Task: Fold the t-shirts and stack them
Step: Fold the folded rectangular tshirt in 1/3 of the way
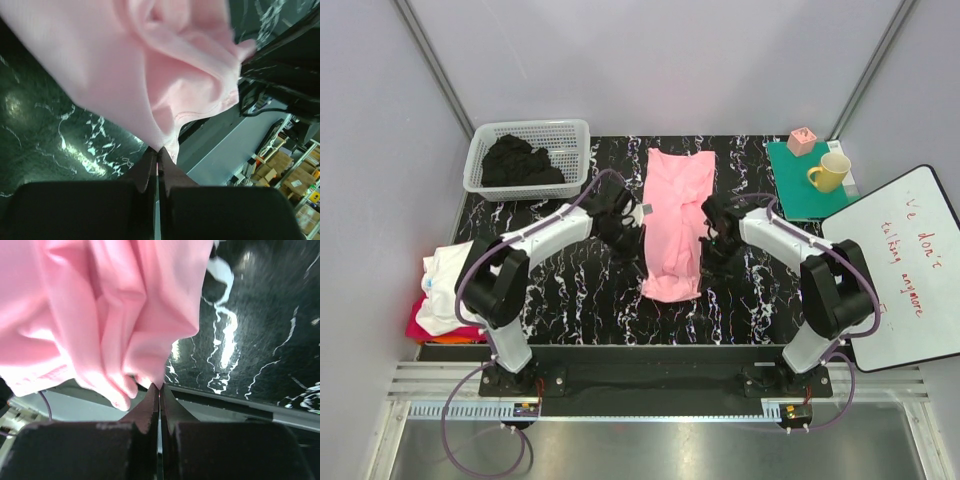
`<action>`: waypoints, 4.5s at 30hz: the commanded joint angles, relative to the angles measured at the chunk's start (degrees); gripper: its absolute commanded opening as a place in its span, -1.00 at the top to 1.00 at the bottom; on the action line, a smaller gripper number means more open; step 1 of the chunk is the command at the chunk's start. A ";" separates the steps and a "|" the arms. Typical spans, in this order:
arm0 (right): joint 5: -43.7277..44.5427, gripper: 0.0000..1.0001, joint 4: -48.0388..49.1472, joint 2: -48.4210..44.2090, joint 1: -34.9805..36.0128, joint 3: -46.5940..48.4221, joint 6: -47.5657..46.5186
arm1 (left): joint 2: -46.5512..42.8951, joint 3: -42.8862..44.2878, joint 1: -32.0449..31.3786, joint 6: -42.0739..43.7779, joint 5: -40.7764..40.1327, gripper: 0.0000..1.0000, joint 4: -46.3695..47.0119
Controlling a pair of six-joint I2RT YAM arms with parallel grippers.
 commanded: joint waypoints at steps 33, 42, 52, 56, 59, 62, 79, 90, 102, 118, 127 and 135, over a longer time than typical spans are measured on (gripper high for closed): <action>8.58 0.72 -5.61 34.63 -13.67 56.08 -9.94 | 26.28 38.81 11.90 -3.04 4.07 -0.70 -3.99; 14.56 -0.74 -4.39 35.09 -14.28 63.40 -7.56 | 22.06 32.92 12.86 -1.20 3.71 -0.98 -3.90; 2.63 -0.57 -1.40 23.32 -14.28 45.31 -10.02 | 17.67 23.69 10.94 5.83 0.82 1.00 -5.22; -5.97 -0.20 2.46 20.75 -14.02 35.64 -9.58 | 17.57 25.09 9.88 6.81 -1.82 1.00 -6.01; -6.44 -0.26 3.34 19.70 -13.58 31.76 -9.41 | 19.50 27.90 9.44 6.37 -2.00 1.00 -6.19; -6.09 -0.53 3.70 17.68 -13.58 29.82 -9.14 | 21.96 32.46 8.56 6.10 -3.14 1.00 -6.10; -4.59 -0.96 1.95 15.22 -13.67 32.63 -9.23 | 36.20 48.37 3.81 0.74 -7.18 1.00 -2.59; -1.52 -0.99 -0.52 10.83 -13.84 29.91 -11.16 | 45.69 63.49 5.83 -4.00 -22.30 1.00 -0.83; -0.20 -1.00 -0.61 8.27 -14.10 22.44 -12.84 | 31.74 54.21 9.61 -3.83 -22.58 1.00 6.73; -3.62 -0.99 2.73 19.61 -14.55 25.43 -13.72 | 15.46 14.11 9.52 -9.28 -8.24 -0.82 16.66; -6.43 -1.00 6.95 23.82 -14.55 25.42 -11.70 | 21.34 17.79 8.73 -8.75 -5.70 -0.74 16.40; -9.50 -0.13 7.13 26.99 -14.55 27.18 -10.99 | 24.43 19.47 8.64 -9.54 -5.08 1.00 15.44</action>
